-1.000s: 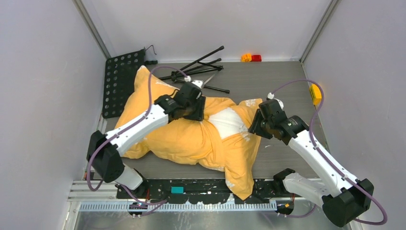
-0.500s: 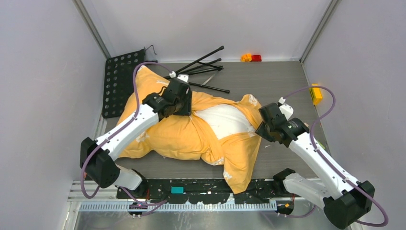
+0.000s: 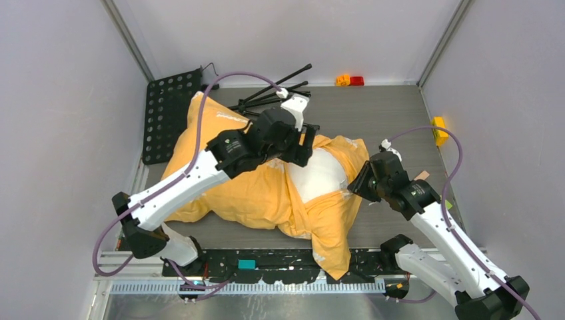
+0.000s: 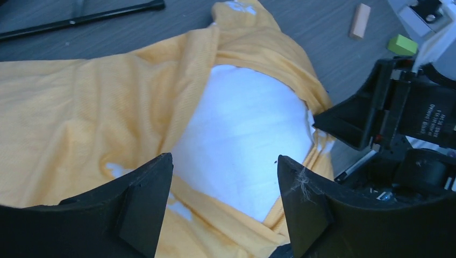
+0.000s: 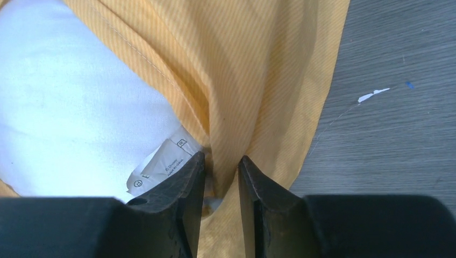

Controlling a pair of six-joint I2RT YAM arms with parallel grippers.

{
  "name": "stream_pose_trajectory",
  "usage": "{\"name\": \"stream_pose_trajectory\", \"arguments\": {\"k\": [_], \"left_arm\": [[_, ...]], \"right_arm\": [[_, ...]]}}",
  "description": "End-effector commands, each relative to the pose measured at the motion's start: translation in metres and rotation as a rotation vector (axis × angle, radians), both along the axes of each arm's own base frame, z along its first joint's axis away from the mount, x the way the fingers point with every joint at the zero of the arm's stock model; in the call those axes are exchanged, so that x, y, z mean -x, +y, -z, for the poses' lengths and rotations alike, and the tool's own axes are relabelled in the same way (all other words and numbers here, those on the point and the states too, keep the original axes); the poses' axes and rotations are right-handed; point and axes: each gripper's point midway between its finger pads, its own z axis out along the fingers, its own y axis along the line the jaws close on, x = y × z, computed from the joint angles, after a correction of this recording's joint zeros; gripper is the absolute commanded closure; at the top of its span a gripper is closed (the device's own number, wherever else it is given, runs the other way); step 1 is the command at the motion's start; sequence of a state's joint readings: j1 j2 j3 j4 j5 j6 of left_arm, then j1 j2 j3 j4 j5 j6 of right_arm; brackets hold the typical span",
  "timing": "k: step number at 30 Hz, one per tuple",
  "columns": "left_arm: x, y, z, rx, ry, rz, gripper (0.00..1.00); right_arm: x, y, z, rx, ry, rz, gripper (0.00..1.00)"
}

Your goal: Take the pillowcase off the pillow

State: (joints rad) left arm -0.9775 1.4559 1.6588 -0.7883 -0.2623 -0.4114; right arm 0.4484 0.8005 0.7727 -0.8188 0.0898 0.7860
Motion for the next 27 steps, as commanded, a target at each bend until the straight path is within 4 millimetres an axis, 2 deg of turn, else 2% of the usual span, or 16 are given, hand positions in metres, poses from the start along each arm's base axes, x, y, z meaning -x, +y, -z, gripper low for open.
{"name": "stream_pose_trajectory", "arguments": {"k": [1,5,9,14,17,19,20,22,26,27], "left_arm": [[0.011,-0.039,0.021,0.004,0.070,0.089,0.25],[0.027,-0.073,0.038,-0.002,0.109,0.191,0.23],[0.024,-0.088,0.070,-0.057,0.139,0.189,0.20],[0.012,-0.089,0.122,-0.184,0.172,0.109,0.17],[0.006,-0.077,0.154,-0.329,0.149,0.008,0.15],[0.006,-0.063,0.170,-0.415,0.140,-0.051,0.17],[0.005,-0.057,0.175,-0.433,0.146,-0.081,0.21],[0.006,-0.050,0.179,-0.439,0.145,-0.105,0.36],[-0.005,-0.032,0.173,-0.398,0.095,-0.172,0.80],[-0.012,-0.024,0.170,-0.392,0.091,-0.196,0.87]], "right_arm": [[-0.004,0.011,-0.009,-0.047,-0.039,-0.048,0.65],[-0.002,0.008,-0.009,-0.035,-0.031,-0.041,0.64],[0.001,0.008,-0.008,-0.043,-0.035,-0.042,0.64],[0.002,0.008,-0.005,-0.057,-0.031,-0.029,0.64],[0.003,0.006,0.001,-0.056,-0.014,-0.006,0.64],[0.004,0.003,0.008,-0.048,0.000,0.018,0.64],[0.006,0.001,0.012,-0.043,0.013,0.031,0.64],[0.008,0.000,0.019,-0.043,0.031,0.041,0.64],[0.016,-0.001,0.026,-0.037,0.074,0.039,0.68],[0.019,-0.003,0.028,-0.028,0.086,0.040,0.69]]}}
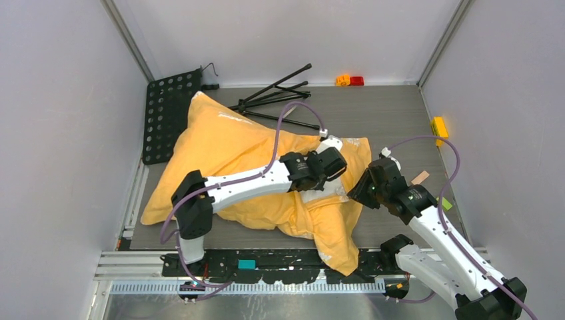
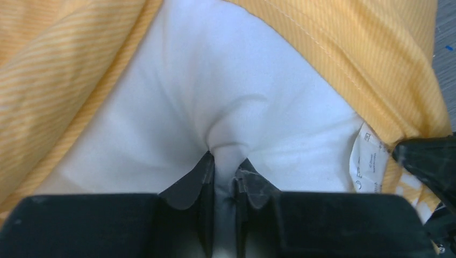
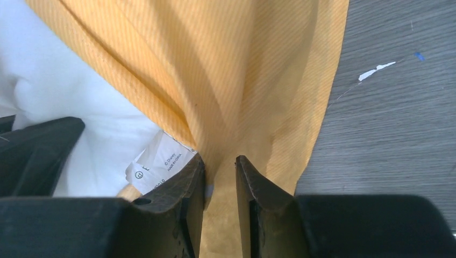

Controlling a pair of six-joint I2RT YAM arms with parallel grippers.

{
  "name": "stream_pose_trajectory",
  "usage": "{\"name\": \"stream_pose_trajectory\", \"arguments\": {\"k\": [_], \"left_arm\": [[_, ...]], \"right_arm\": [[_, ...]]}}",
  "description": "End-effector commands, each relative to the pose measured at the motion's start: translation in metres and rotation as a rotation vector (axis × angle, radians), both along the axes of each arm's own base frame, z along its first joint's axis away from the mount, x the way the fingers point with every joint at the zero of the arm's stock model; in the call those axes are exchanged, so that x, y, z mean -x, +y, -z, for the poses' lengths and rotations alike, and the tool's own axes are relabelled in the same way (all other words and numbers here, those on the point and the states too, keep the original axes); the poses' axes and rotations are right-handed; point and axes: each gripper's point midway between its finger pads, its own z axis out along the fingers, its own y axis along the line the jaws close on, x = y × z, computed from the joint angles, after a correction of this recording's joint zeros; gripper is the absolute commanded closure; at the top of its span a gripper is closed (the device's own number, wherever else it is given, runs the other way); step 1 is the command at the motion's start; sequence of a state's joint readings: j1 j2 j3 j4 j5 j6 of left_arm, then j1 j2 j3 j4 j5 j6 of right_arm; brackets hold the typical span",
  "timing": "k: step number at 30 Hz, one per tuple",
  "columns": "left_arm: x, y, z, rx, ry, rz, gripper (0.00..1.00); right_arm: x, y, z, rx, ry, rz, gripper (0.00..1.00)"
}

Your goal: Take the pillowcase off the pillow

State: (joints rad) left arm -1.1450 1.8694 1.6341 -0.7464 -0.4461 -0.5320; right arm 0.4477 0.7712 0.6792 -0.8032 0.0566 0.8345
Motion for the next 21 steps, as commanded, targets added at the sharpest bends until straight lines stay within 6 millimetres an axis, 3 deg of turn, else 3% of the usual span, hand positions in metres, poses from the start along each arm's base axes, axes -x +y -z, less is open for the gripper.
{"name": "stream_pose_trajectory", "arguments": {"k": [1,3,6,8,10,11,14,19,21], "left_arm": [[-0.029,0.056,-0.001,-0.066,-0.061,-0.162,0.93],[-0.050,0.080,-0.005,-0.054,-0.050,-0.222,0.99],[-0.069,0.107,-0.020,-0.022,-0.058,-0.273,1.00],[-0.077,0.124,-0.033,0.018,-0.072,-0.316,1.00],[-0.082,0.138,-0.046,0.068,-0.082,-0.346,1.00],[-0.083,0.144,-0.051,0.090,-0.086,-0.357,1.00],[-0.085,0.159,-0.066,0.146,-0.102,-0.381,1.00],[-0.083,0.166,-0.065,0.153,-0.095,-0.371,1.00],[-0.080,0.159,-0.061,0.173,-0.070,-0.341,1.00]], "right_arm": [[0.008,-0.007,0.003,0.017,0.034,0.025,0.70],[0.011,-0.009,0.006,0.024,0.051,0.031,0.72],[0.010,-0.009,0.012,0.031,0.075,0.055,0.76],[0.008,-0.012,0.017,0.043,0.088,0.080,0.84],[0.007,-0.014,0.022,0.055,0.103,0.100,0.99],[0.007,-0.014,0.024,0.061,0.108,0.099,1.00],[0.004,-0.023,0.024,0.114,0.096,0.112,1.00],[-0.005,-0.037,0.012,0.162,0.062,0.201,0.94],[-0.010,-0.030,0.003,0.149,0.039,0.140,0.80]]}}
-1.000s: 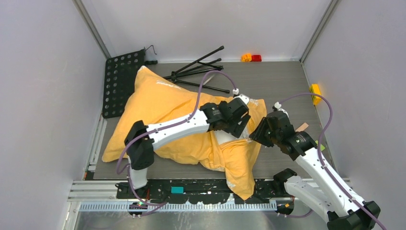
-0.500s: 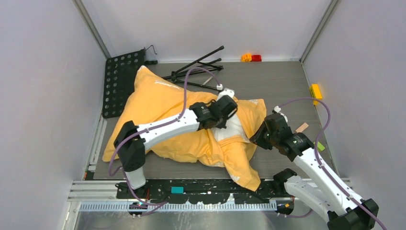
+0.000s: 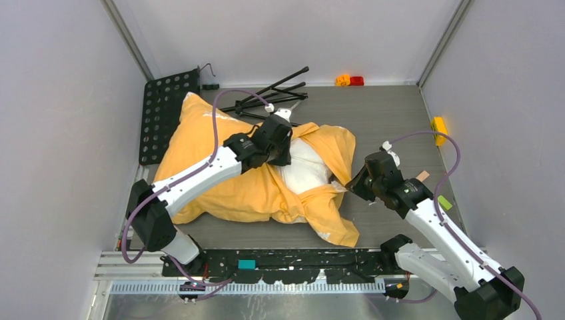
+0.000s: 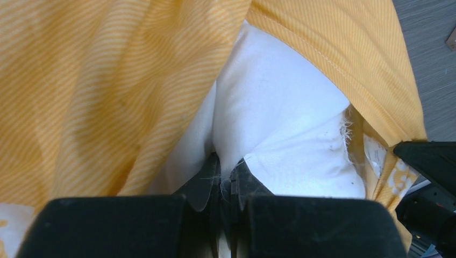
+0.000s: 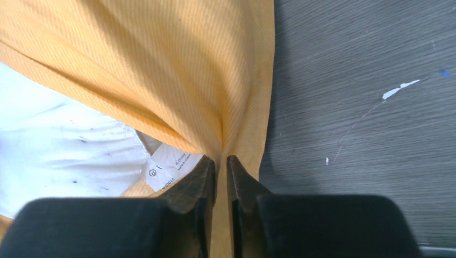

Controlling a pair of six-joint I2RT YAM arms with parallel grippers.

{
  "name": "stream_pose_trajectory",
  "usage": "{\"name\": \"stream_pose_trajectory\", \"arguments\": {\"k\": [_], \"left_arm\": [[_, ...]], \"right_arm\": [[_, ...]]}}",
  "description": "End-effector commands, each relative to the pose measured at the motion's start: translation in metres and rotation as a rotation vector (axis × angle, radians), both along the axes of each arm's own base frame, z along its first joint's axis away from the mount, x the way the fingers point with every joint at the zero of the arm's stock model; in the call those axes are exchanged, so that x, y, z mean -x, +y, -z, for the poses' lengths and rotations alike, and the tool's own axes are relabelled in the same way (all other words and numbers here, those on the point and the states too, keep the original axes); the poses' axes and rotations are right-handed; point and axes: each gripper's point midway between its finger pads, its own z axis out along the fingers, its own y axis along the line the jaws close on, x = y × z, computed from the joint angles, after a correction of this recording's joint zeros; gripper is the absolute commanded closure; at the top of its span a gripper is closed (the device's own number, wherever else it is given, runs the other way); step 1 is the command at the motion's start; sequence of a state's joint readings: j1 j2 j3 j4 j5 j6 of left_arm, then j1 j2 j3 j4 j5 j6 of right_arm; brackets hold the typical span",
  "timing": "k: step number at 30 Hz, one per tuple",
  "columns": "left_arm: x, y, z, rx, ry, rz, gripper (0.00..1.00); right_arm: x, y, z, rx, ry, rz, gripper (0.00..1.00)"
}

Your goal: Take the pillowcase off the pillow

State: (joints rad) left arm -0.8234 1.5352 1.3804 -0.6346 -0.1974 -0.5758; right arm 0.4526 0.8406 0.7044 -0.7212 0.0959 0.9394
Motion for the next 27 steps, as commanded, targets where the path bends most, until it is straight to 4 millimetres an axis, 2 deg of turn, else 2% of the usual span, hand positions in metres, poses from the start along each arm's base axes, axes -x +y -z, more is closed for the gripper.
{"name": "stream_pose_trajectory", "arguments": {"k": [1,2,4,6,8,11,15,18,21,24,27], "left_arm": [[-0.028,0.059,-0.010,-0.114,-0.098,-0.144,1.00],[-0.027,0.053,-0.010,-0.087,-0.091,-0.126,1.00],[-0.025,0.042,-0.007,-0.032,-0.077,-0.106,1.00],[-0.024,0.034,-0.006,0.008,-0.067,-0.094,1.00],[-0.023,0.029,-0.004,0.033,-0.056,-0.094,1.00],[-0.022,0.022,-0.001,0.065,-0.038,-0.084,1.00],[-0.020,0.012,0.002,0.115,-0.011,-0.072,1.00],[-0.019,0.011,0.003,0.131,-0.008,-0.082,1.00],[-0.020,0.012,0.004,0.141,-0.011,-0.101,1.00],[-0.020,0.014,0.006,0.146,-0.012,-0.116,1.00],[-0.021,0.015,0.007,0.146,-0.013,-0.134,1.00]], "right_arm": [[0.014,-0.023,0.003,0.157,0.057,-0.052,0.68],[0.013,-0.009,-0.005,0.105,0.040,-0.120,0.53],[0.017,0.014,-0.027,-0.005,-0.005,-0.216,0.34],[0.017,0.028,-0.051,-0.083,-0.084,-0.279,0.26],[0.020,0.033,-0.069,-0.117,-0.120,-0.302,0.21],[0.025,0.038,-0.083,-0.152,-0.103,-0.320,0.19],[0.030,0.045,-0.085,-0.219,-0.059,-0.289,0.13],[0.031,0.043,-0.081,-0.228,-0.045,-0.247,0.12],[0.034,0.041,-0.067,-0.213,0.002,-0.219,0.12],[0.038,0.048,-0.047,-0.212,0.051,-0.201,0.11],[0.037,0.058,-0.046,-0.212,0.032,-0.203,0.11]]}}
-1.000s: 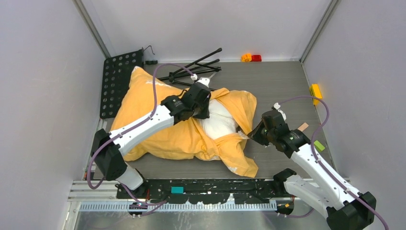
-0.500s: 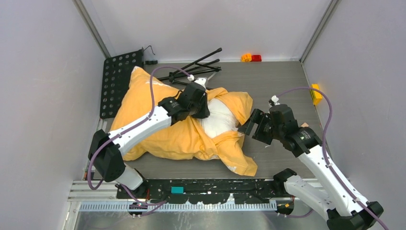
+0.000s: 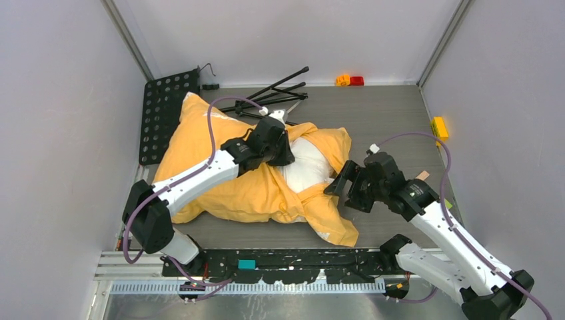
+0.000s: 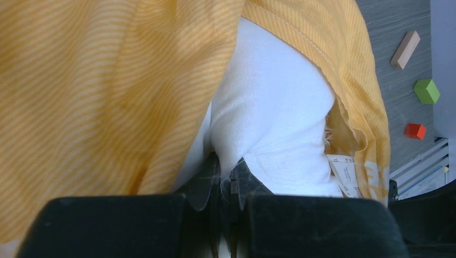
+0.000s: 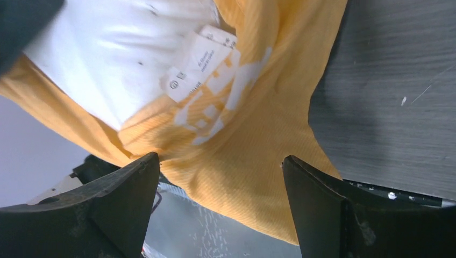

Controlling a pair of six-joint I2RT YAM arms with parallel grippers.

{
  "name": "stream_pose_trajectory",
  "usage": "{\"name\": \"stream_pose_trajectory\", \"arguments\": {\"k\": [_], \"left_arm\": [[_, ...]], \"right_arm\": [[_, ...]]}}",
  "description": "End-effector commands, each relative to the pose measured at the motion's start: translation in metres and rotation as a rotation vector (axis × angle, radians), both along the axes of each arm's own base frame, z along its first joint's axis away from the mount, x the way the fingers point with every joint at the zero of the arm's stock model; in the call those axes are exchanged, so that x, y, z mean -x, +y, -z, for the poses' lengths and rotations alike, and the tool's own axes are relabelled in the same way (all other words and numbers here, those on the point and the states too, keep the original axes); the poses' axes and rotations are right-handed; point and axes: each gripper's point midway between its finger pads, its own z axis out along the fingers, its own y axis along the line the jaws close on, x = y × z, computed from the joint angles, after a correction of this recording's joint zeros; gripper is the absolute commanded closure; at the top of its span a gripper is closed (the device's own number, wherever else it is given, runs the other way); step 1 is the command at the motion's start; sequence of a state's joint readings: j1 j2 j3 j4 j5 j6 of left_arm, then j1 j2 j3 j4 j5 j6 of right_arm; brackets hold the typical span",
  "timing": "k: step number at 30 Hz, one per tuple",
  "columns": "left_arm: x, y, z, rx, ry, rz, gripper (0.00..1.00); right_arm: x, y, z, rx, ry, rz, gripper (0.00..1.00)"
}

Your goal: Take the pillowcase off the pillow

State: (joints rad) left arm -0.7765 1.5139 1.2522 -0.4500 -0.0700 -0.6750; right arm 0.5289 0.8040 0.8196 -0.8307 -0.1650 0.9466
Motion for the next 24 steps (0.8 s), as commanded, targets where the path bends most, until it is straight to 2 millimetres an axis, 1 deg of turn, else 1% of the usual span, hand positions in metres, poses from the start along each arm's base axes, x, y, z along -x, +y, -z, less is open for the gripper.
{"name": "stream_pose_trajectory", "arguments": {"k": [1,5,8,13,15,17,19,22,23,24], "left_arm": [[-0.018,0.028,-0.007,-0.030,-0.056,-0.121,1.00],[-0.018,0.029,-0.008,-0.028,-0.055,-0.125,1.00],[-0.017,0.029,-0.007,-0.027,-0.053,-0.124,1.00],[-0.014,0.027,-0.005,-0.020,-0.039,-0.113,1.00],[-0.013,0.027,-0.004,-0.019,-0.037,-0.112,1.00],[-0.013,0.027,-0.004,-0.018,-0.037,-0.112,1.00],[-0.014,0.027,-0.005,-0.016,-0.040,-0.116,1.00],[-0.014,0.027,-0.005,-0.015,-0.044,-0.119,1.00],[-0.015,0.027,-0.006,-0.013,-0.048,-0.122,1.00],[-0.016,0.027,-0.006,-0.014,-0.051,-0.123,1.00]], "right_arm": [[-0.007,0.013,-0.002,-0.014,-0.026,0.040,0.11],[-0.009,0.021,-0.003,0.021,-0.028,0.007,0.11],[-0.017,0.027,-0.007,0.026,-0.046,-0.002,0.11],[-0.029,0.032,-0.035,0.027,-0.116,-0.021,0.11],[-0.030,0.032,-0.038,0.037,-0.122,-0.026,0.11],[-0.032,0.030,-0.036,0.058,-0.114,-0.021,0.11],[-0.033,0.030,-0.029,0.078,-0.093,-0.022,0.11],[-0.032,0.031,-0.013,0.115,-0.046,-0.034,0.11],[-0.029,0.031,-0.008,0.122,-0.023,-0.043,0.13],[-0.026,0.032,-0.002,0.132,-0.003,-0.055,0.18]]}}
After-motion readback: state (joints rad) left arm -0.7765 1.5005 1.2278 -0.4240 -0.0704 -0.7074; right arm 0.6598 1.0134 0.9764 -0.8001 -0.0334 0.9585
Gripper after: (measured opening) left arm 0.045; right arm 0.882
